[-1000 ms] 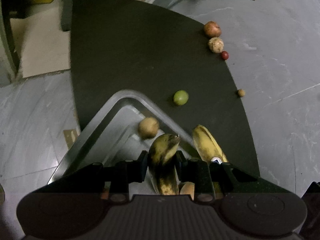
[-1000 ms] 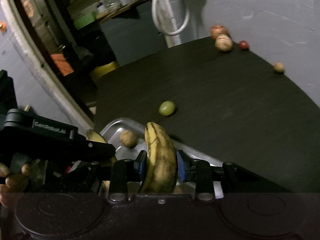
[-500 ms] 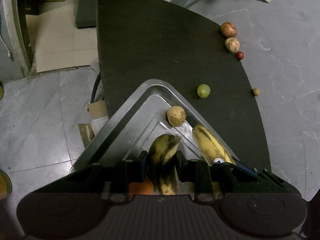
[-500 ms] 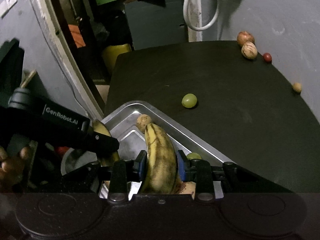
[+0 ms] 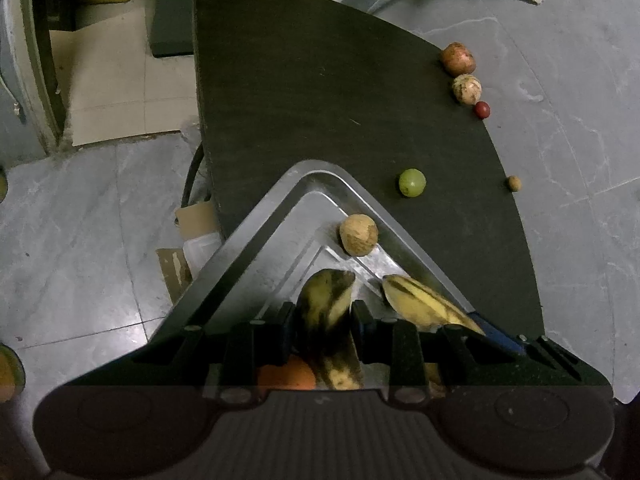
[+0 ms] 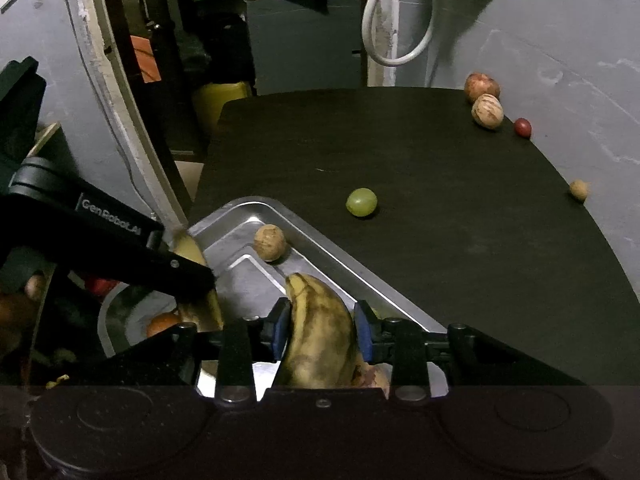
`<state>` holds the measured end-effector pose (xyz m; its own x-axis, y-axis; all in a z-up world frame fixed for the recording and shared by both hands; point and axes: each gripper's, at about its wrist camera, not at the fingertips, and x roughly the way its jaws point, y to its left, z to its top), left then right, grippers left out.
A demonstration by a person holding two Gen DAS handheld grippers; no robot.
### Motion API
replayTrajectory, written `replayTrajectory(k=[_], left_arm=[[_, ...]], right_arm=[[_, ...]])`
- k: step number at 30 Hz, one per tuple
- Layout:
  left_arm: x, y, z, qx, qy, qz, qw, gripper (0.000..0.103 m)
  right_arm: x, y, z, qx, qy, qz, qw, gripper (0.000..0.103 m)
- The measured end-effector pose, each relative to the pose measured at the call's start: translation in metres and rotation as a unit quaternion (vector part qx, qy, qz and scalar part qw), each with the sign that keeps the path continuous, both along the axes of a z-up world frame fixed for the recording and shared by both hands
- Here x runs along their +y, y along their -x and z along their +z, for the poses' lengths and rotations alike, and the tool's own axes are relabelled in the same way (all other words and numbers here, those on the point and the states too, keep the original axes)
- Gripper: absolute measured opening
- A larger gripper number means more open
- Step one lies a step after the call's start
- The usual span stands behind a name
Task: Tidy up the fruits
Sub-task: 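Carry both bananas over the metal tray and open both tools, then lift both tools away from the tray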
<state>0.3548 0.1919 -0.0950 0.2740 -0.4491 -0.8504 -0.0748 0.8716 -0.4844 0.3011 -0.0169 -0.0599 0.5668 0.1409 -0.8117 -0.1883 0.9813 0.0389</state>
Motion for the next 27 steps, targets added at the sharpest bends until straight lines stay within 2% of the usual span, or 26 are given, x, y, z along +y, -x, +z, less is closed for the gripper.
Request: replayTrajectory(k=[14,27], left_arm=[[0.001,-0.003,0.003,-0.003,-0.006,-0.002,1.0,0.035],[-0.006,0.0,0.019,-0.031,-0.036,-0.021,0.9987,0.059]], right_arm=[[-0.015,0.007,-0.002,0.001,0.006,-0.044,0.999,0.05],[-0.022,0.013,-0.004,0.003,0.0,-0.061,0.998,0.055]])
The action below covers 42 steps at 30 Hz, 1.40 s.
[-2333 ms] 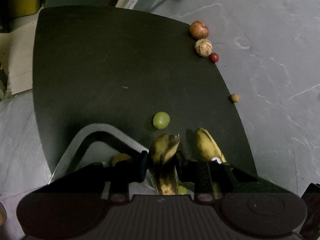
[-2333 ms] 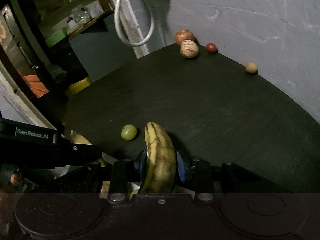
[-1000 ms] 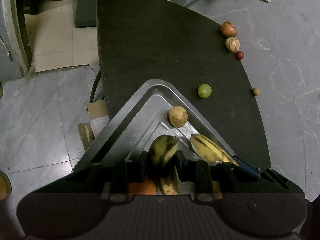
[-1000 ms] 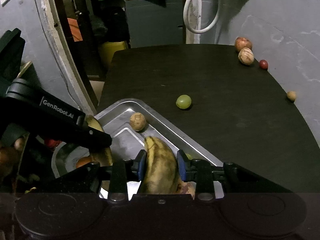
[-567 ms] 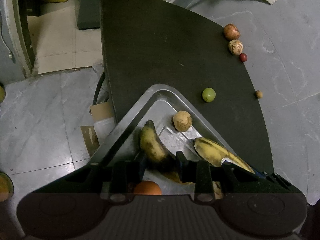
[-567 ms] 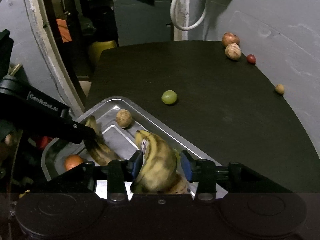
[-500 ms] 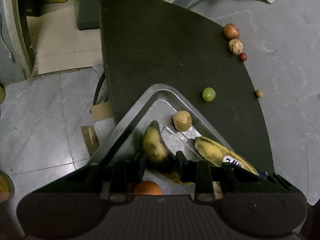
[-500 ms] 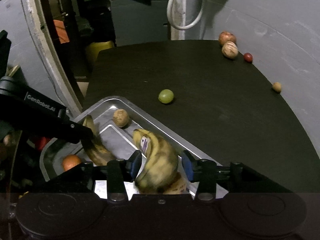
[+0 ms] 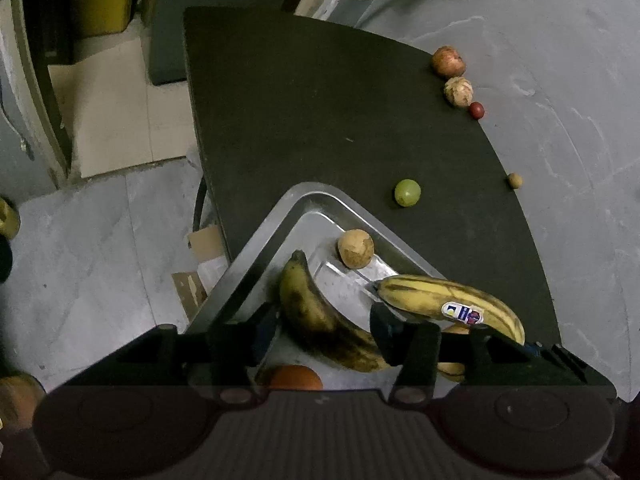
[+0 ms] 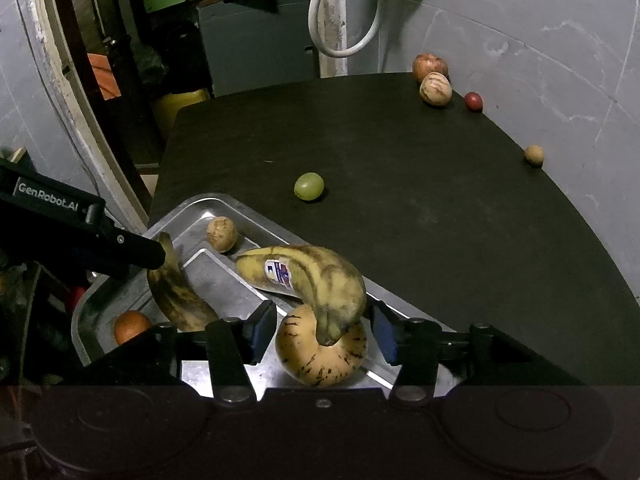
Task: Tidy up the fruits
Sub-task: 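Lift both tools away from the tray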
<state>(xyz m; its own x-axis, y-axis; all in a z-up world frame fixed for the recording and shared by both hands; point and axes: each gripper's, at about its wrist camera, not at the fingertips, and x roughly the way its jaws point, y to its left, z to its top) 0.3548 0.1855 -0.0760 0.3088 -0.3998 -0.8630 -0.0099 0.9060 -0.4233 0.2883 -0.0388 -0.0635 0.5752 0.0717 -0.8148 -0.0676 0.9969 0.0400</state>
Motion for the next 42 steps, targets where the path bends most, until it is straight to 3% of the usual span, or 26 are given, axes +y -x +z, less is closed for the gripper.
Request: replayTrajectory(k=[9,22,26,31,42], left_arm=[[0.0,0.004,0.008,-0.013,-0.012,-0.003,0.9998,0.066],[-0.01,0.041,0.044,-0.072,-0.065,-0.003,0.9953,0.1],[-0.024,0.068,0.056,-0.088,-0.084,-0.015,0.9925,0.102],[-0.039,0.105,0.062,-0.104,-0.102,-0.03,0.9888,0.102],[-0.066,0.175,0.055,-0.08,-0.122,-0.073,0.9866,0.102]], right_arm=[[-0.002,0.01,0.004,-0.008,-0.001,-0.002,1.0,0.063],[-0.027,0.071,0.039,-0.061,-0.03,-0.03,0.997,0.094],[-0.038,0.106,0.048,-0.074,-0.04,-0.048,0.995,0.102],[-0.05,0.142,0.049,-0.072,-0.043,-0.064,0.994,0.102],[-0.069,0.191,0.053,-0.034,-0.018,-0.098,0.994,0.102]])
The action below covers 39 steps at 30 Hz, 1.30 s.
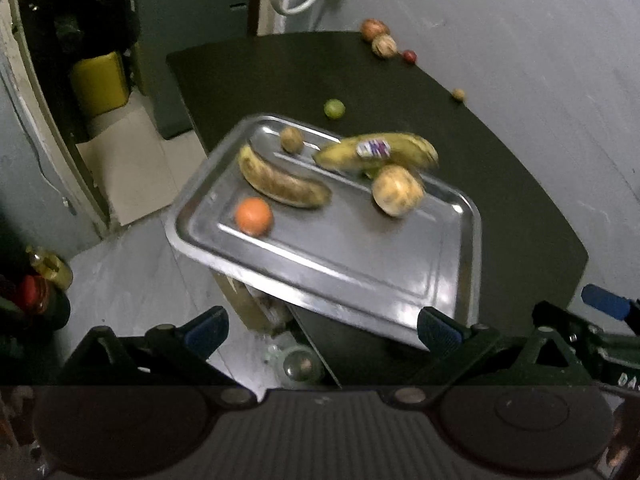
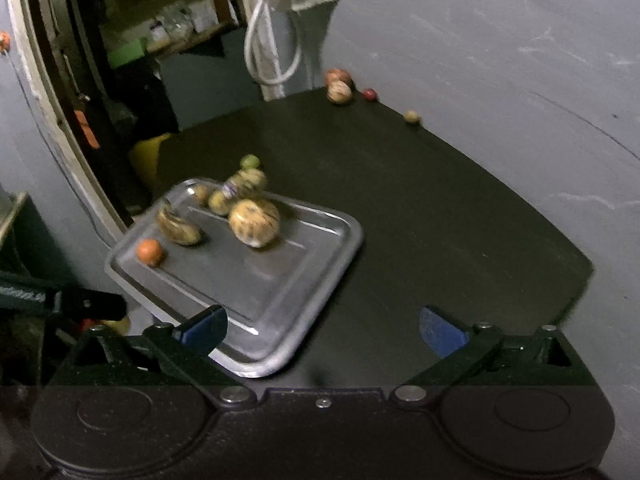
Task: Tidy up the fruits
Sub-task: 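Lift both tools away from the tray, then move the left tool to the green grape while the right tool approaches the small tan fruit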
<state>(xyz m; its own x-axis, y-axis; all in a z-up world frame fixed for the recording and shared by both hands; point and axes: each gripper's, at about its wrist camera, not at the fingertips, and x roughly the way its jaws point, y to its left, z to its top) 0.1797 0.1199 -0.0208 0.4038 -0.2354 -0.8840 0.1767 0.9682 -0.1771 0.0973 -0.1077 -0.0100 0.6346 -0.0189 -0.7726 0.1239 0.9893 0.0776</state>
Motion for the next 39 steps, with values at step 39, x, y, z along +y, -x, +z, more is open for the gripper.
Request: replayTrajectory(k=[39], left_arm=[[-0.023,-0.087,0.104,-0.056,0.011,-0.117,0.9915,0.102]], right_arm=[[-0.101,-0.059,0.25,-0.113,-0.002,-0.009,0.994,0.102]])
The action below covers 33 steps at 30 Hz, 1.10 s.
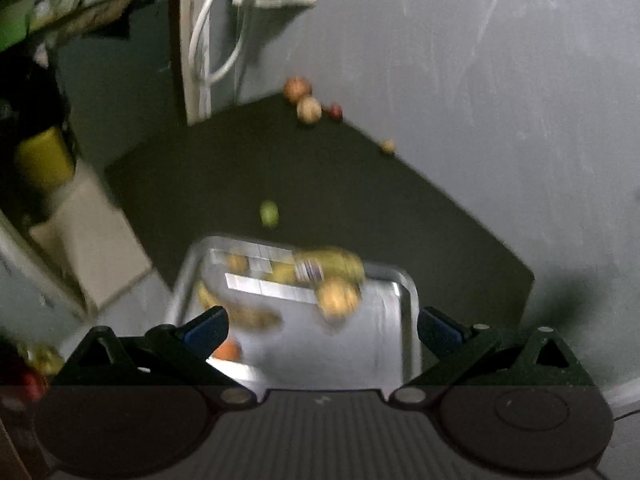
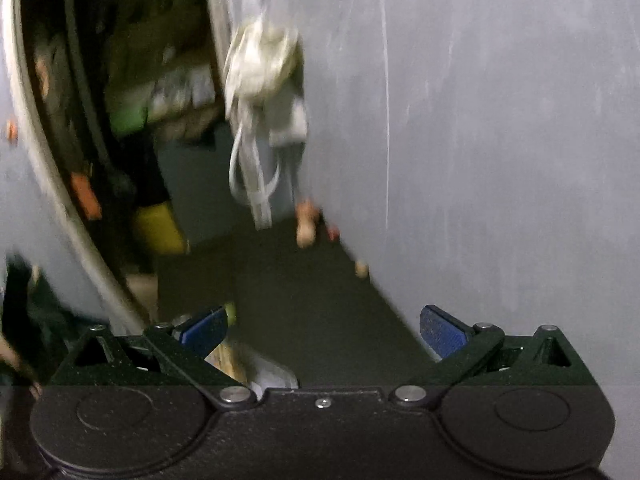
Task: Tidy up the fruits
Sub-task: 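Move the left tool to the green grape while the right tool approaches the small tan fruit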
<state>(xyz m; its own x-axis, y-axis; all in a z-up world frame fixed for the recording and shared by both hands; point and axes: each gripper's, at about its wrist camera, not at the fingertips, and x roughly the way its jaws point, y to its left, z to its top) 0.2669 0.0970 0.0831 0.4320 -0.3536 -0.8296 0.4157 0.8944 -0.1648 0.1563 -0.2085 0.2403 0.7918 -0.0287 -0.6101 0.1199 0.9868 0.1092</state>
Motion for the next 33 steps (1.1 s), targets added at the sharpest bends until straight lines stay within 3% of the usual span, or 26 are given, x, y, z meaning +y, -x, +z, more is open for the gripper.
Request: replayTrajectory(k=[4,8,11,15,20,25,33], left_arm=[[0.008,-0.057,0.006,-0.022,0.009,-0.011,0.9997,0.102],[0.016,-0.113,-0.012,-0.011,0.006,-0.032,0.9994,0.102],[0.02,-0.15,-0.034,-0.006,-0.006,-0.052,0.9986,0.102],[0.02,-0.185,-0.066,0.009,-0.001,-0.068,0.9976,0.102],[0.017,-0.21,-0.108,0.034,0.006,-0.096,0.9947,0.102],[0.006,-0.222,-0.148,0.055,-0.019,-0.124,0.9905,0.098],[-0.008,-0.224,-0.177,0.07,-0.028,-0.139,0.9875,0.093]], right_arm=[[0.009,-0.064,0.006,-0.015,0.01,-0.017,1.0,0.102],[0.018,-0.132,-0.009,-0.002,-0.004,-0.005,1.0,0.102],[0.022,-0.173,-0.029,-0.009,-0.017,-0.014,1.0,0.102],[0.023,-0.209,-0.076,-0.016,-0.058,-0.025,0.998,0.102],[0.037,-0.227,-0.149,-0.002,-0.033,-0.006,0.999,0.102],[0.049,-0.236,-0.212,0.028,-0.026,0.013,0.999,0.101],[0.051,-0.239,-0.26,0.051,-0.058,-0.019,0.997,0.1]])
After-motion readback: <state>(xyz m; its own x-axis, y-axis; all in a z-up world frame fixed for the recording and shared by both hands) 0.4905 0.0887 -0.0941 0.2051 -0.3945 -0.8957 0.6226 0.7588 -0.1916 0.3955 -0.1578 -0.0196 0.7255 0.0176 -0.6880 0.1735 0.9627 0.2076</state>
